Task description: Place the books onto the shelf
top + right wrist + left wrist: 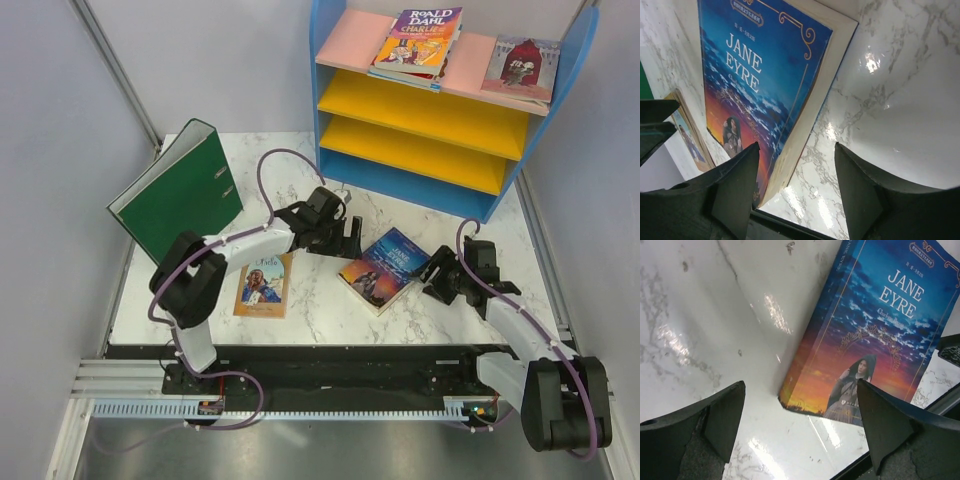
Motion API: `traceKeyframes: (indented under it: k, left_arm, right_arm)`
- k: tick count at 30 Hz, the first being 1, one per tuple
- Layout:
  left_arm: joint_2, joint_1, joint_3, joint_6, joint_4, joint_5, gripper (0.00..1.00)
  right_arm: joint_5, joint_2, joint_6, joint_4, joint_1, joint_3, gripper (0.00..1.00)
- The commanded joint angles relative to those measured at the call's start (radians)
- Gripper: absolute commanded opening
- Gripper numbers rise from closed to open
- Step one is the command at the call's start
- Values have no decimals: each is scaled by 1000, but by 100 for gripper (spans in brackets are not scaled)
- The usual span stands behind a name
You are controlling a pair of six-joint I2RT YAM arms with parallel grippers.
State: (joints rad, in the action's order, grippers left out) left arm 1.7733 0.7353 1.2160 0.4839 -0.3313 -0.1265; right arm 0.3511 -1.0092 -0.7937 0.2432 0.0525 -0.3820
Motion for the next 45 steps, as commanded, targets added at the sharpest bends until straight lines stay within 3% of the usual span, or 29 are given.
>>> traceKeyframes:
  k: [1, 6, 12, 26, 37, 41, 45]
  left_arm:
    - [93, -1, 70, -47, 21, -105, 97]
    - [120, 15, -33, 24, 127, -209, 92]
    - [69, 58, -150, 114, 210, -255, 92]
    - [78, 125, -167, 211, 270, -280, 89]
    - [92, 125, -142, 206, 265, -274, 89]
    - [100, 127, -135, 206, 265, -274, 89]
    - [115, 127, -116, 205, 265, -274, 90]
  right_arm:
    - [37, 14, -48, -109, -2, 28, 69]
    - [51, -34, -78, -280, 9, 81, 67]
    - [114, -226, -87, -459, 49, 55, 64]
    - [104, -36, -62, -283, 76, -72, 63]
    - [146, -190, -12, -280, 79, -72, 61]
    - [192, -184, -44, -385, 83, -44, 49]
    - [250, -167, -88, -539, 87, -6, 48]
